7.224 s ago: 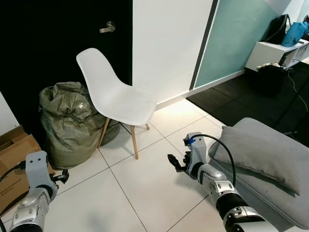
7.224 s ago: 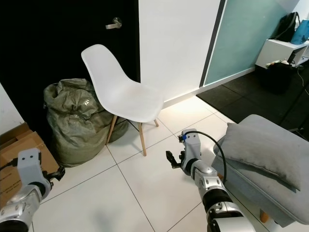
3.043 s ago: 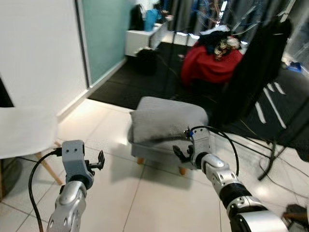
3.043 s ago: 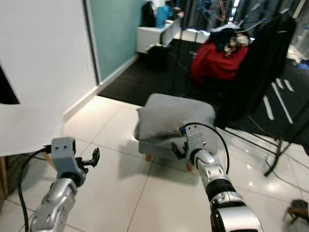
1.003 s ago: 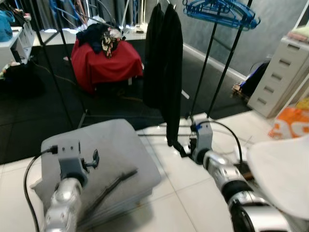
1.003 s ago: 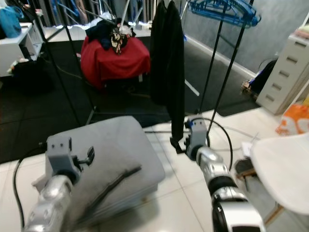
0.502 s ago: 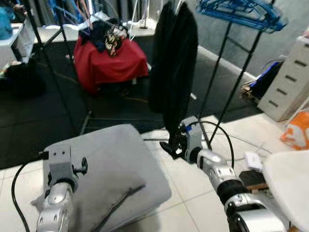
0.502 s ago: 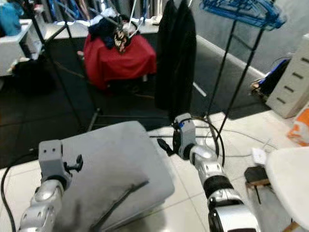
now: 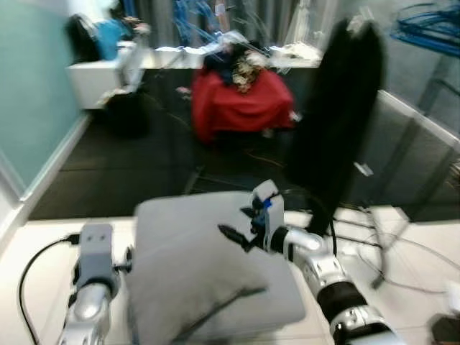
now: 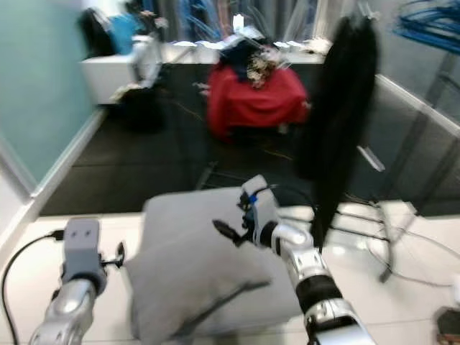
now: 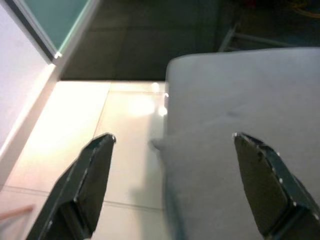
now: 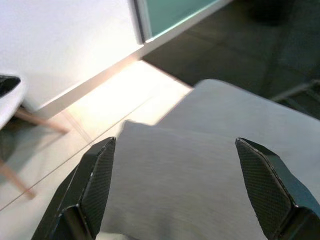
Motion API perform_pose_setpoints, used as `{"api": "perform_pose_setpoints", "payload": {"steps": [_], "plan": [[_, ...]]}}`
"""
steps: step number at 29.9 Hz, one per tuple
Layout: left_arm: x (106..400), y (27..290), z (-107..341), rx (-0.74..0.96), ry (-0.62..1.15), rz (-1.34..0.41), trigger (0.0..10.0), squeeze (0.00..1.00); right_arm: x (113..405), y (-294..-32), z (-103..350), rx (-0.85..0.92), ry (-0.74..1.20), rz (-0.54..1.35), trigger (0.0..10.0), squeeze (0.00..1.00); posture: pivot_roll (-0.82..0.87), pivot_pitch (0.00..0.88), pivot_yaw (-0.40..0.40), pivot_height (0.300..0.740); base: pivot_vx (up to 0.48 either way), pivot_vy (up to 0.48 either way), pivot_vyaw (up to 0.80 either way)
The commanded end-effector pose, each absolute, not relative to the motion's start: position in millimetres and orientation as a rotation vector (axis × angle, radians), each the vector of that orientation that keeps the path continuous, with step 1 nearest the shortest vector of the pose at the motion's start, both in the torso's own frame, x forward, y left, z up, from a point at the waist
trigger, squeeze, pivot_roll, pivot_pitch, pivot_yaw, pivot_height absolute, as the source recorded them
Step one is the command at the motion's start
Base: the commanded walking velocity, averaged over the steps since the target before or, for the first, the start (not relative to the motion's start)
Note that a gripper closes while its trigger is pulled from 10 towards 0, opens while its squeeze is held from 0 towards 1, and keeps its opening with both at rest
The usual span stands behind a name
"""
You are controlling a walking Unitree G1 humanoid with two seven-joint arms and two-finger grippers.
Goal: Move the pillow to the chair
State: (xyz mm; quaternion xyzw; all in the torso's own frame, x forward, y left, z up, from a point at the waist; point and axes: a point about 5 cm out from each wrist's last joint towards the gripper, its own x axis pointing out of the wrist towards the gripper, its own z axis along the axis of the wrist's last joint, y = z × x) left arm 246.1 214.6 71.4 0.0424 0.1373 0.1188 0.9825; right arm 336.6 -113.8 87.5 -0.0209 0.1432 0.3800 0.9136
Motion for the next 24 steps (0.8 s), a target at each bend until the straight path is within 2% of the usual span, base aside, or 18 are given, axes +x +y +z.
{"api": "perform_pose_setpoints", "payload": {"steps": [1, 2, 4, 6, 9, 12, 14, 20, 24], "plan": [[244.2, 208.9, 72.6, 0.085, 0.286, 0.218, 10.0, 0.00, 339.8, -126.5, 88.0, -0.056, 0.308, 0.704, 10.0, 0.00, -0.15, 0.000, -0.060, 0.740, 0.000, 0.000, 0.59], [244.2, 208.9, 72.6, 0.085, 0.286, 0.218, 10.0, 0.00, 339.8, -126.5, 88.0, -0.056, 0.308, 0.704, 10.0, 0.00, -0.15, 0.000, -0.060, 0.740, 0.000, 0.000, 0.59], [242.6, 204.6, 75.8, 0.074, 0.279, 0.199, 10.0, 0.00, 343.5, -139.1, 88.0, -0.030, 0.309, 0.579, 10.0, 0.00, -0.15, 0.000, -0.060, 0.740, 0.000, 0.000, 0.00], [234.6, 195.5, 88.2, 0.056, 0.224, 0.158, 10.0, 0.00, 333.4, -155.8, 96.7, 0.028, 0.241, 0.494, 10.0, 0.00, -0.15, 0.000, -0.060, 0.740, 0.000, 0.000, 0.00], [214.8, 182.2, 99.9, 0.012, 0.186, 0.102, 10.0, 0.00, 304.7, -175.1, 103.3, -0.027, 0.188, 0.452, 10.0, 0.00, -0.16, 0.016, -0.053, 0.740, 0.000, 0.000, 0.00], [207.3, 177.8, 102.0, -0.008, 0.186, 0.076, 10.0, 0.00, 295.8, -180.3, 104.3, -0.034, 0.187, 0.437, 10.0, 0.00, -0.16, 0.016, -0.053, 0.740, 0.000, 0.000, 0.00], [191.7, 170.4, 105.1, -0.058, 0.188, 0.033, 10.0, 0.00, 282.3, -192.1, 103.5, -0.074, 0.198, 0.419, 10.0, 0.00, -0.16, 0.032, -0.045, 0.740, 0.000, 0.000, 0.00], [184.5, 166.2, 103.8, -0.116, 0.192, 0.026, 10.0, 0.00, 275.3, -199.6, 95.1, -0.069, 0.236, 0.380, 10.0, 0.00, -0.16, 0.036, -0.037, 0.740, 0.000, 0.000, 0.00], [198.2, 171.7, 102.2, -0.180, 0.156, 0.073, 10.0, 0.00, 274.1, -191.0, 76.7, -0.001, 0.338, 0.317, 10.0, 0.00, -0.16, 0.039, -0.037, 0.730, 0.000, 0.000, 0.00]]}}
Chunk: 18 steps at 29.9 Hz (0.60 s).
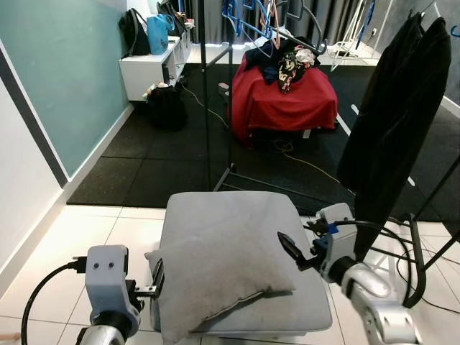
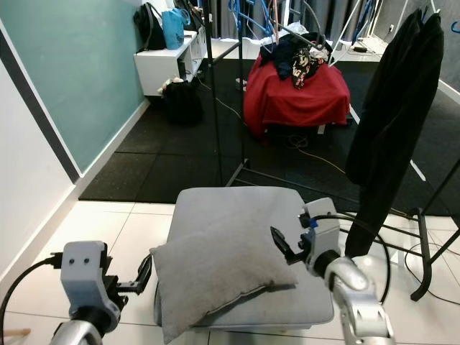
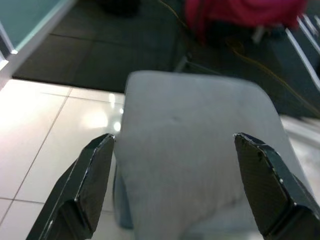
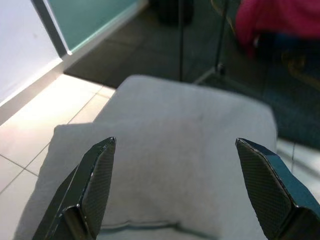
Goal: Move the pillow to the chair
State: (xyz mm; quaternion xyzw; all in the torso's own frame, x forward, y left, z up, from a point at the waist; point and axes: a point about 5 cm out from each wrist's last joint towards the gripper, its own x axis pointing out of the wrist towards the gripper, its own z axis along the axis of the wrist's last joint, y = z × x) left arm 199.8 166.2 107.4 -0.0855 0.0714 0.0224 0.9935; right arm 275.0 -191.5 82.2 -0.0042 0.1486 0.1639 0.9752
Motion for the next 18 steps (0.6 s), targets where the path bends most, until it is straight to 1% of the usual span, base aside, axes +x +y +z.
{"api": "perform_pose_setpoints", "payload": {"steps": [1, 6, 7, 9, 18], "plan": [[198.2, 171.7, 102.2, -0.180, 0.156, 0.073, 10.0, 0.00, 274.1, -191.0, 76.7, -0.001, 0.338, 0.317, 10.0, 0.00, -0.16, 0.039, -0.037, 0.730, 0.000, 0.000, 0.00], [201.1, 177.7, 99.9, -0.191, 0.158, 0.126, 10.0, 0.00, 272.7, -186.5, 75.8, 0.008, 0.369, 0.329, 10.0, 0.00, -0.16, 0.038, -0.039, 0.715, 0.000, 0.000, 0.00], [201.1, 177.7, 99.9, -0.191, 0.158, 0.126, 10.0, 0.00, 272.7, -186.5, 75.8, 0.008, 0.369, 0.329, 10.0, 0.00, -0.16, 0.038, -0.039, 0.715, 0.000, 0.000, 0.00], [200.3, 177.6, 100.8, -0.168, 0.161, 0.126, 10.0, 0.00, 271.8, -184.3, 74.6, 0.018, 0.385, 0.352, 10.0, 0.00, -0.16, 0.037, -0.042, 0.700, 0.000, 0.000, 0.00], [200.4, 176.8, 100.8, -0.138, 0.165, 0.107, 10.0, 0.00, 274.7, -185.3, 71.7, 0.043, 0.412, 0.348, 10.0, 0.00, -0.15, 0.034, -0.043, 0.675, 0.000, 0.000, 0.00]]}}
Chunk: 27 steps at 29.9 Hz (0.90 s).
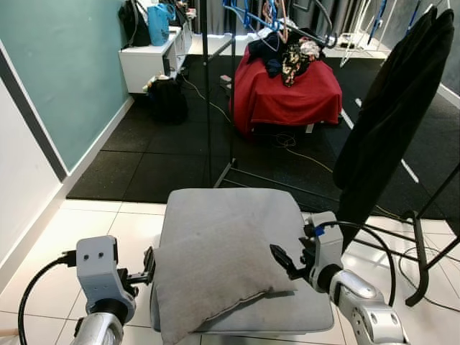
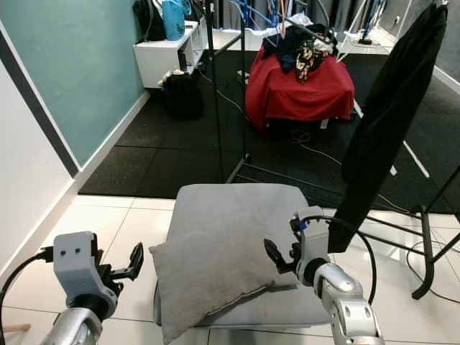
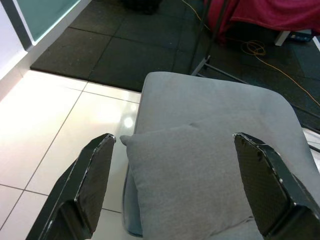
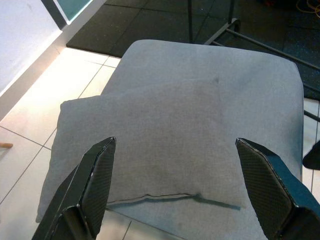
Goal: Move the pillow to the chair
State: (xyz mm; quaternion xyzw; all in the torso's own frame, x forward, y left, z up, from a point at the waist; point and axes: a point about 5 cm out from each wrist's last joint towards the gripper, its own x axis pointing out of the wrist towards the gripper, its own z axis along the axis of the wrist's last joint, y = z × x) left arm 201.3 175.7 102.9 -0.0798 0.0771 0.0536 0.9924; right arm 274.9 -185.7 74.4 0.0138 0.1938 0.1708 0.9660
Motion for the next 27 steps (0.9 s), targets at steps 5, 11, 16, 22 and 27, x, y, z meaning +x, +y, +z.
{"api": "perform_pose_setpoints", "payload": {"steps": [5, 11, 16, 22, 27], "plan": [[205.1, 178.3, 100.7, -0.106, 0.159, 0.097, 10.0, 0.00, 278.6, -182.4, 68.8, 0.074, 0.439, 0.363, 10.0, 0.00, -0.15, 0.018, -0.040, 0.660, 0.000, 0.000, 0.00], [210.1, 178.8, 103.6, -0.075, 0.149, 0.088, 10.0, 0.00, 281.1, -180.2, 66.1, 0.124, 0.464, 0.391, 10.0, 0.00, -0.15, 0.018, -0.037, 0.640, 0.000, 0.000, 0.00], [212.0, 179.9, 106.1, -0.061, 0.144, 0.080, 10.0, 0.00, 284.5, -175.2, 65.4, 0.155, 0.481, 0.429, 10.0, 0.00, -0.15, 0.031, -0.028, 0.625, 0.000, 0.000, 0.00], [214.0, 182.5, 109.8, -0.052, 0.134, 0.086, 10.0, 0.00, 295.6, -171.4, 67.9, 0.195, 0.475, 0.434, 10.0, 0.00, -0.14, 0.031, -0.031, 0.610, 0.000, 0.000, 0.00], [217.0, 186.0, 114.6, -0.043, 0.118, 0.094, 10.0, 0.00, 309.0, -167.2, 67.3, 0.301, 0.507, 0.435, 10.0, 0.00, -0.13, 0.037, -0.028, 0.595, 0.000, 0.000, 0.00]]}}
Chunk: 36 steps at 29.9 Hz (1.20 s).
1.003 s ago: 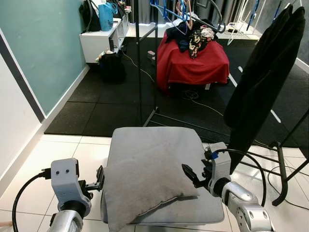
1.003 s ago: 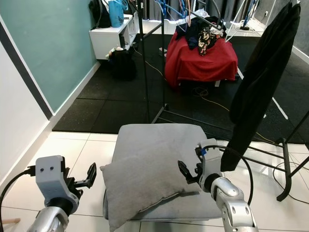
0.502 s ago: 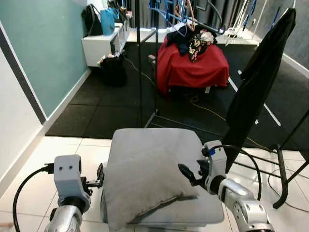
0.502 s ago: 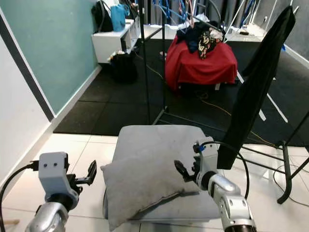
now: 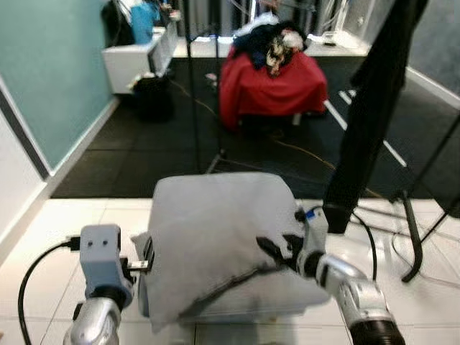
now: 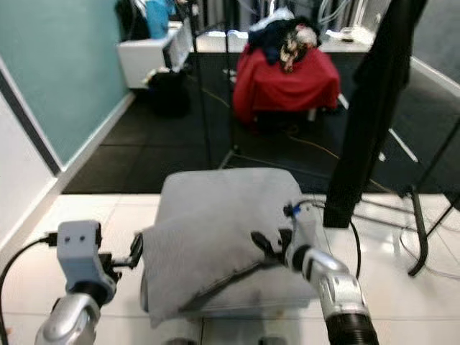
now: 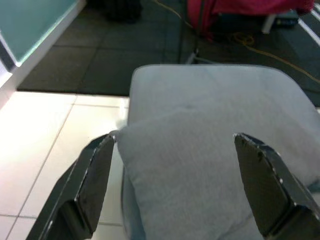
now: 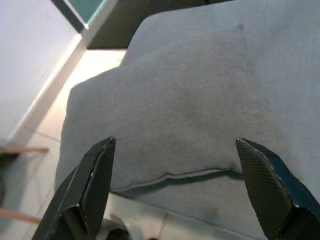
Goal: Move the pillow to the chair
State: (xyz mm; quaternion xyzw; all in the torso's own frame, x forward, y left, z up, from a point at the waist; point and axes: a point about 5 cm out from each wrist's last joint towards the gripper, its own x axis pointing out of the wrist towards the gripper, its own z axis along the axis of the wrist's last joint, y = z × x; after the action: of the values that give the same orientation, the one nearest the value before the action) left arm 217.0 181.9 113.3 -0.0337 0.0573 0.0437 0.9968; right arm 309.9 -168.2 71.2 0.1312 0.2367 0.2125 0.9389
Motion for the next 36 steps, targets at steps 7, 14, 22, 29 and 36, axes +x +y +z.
{"api": "perform_pose_setpoints", "payload": {"steps": [7, 14, 22, 29, 36], "plan": [[220.0, 185.7, 121.0, -0.009, 0.105, 0.077, 10.0, 0.00, 316.3, -155.0, 54.1, 0.462, 0.668, 0.481, 10.0, 0.00, -0.13, 0.079, -0.011, 0.565, 0.000, 0.000, 0.00], [216.8, 188.9, 126.9, 0.022, 0.102, 0.067, 10.0, 0.00, 323.8, -144.0, 54.5, 0.557, 0.676, 0.537, 10.0, 0.00, -0.09, 0.108, 0.001, 0.545, 0.000, 0.000, 0.00], [210.2, 198.5, 143.0, 0.076, 0.090, 0.073, 10.0, 0.00, 334.4, -115.8, 55.6, 0.665, 0.686, 0.517, 10.0, 0.00, -0.04, 0.174, 0.014, 0.515, 0.000, 0.000, 0.00], [201.1, 204.9, 154.4, 0.126, 0.094, 0.071, 10.0, 0.00, 343.7, -111.5, 63.3, 0.779, 0.652, 0.445, 10.0, 0.00, 0.00, 0.233, 0.026, 0.505, 0.000, 0.000, 0.00], [190.1, 212.3, 161.7, 0.166, 0.102, 0.082, 10.0, 0.00, 368.1, -127.9, 98.5, 1.016, 0.396, 0.382, 10.0, 0.00, 0.03, 0.282, 0.023, 0.505, 0.000, 0.000, 0.00]]}}
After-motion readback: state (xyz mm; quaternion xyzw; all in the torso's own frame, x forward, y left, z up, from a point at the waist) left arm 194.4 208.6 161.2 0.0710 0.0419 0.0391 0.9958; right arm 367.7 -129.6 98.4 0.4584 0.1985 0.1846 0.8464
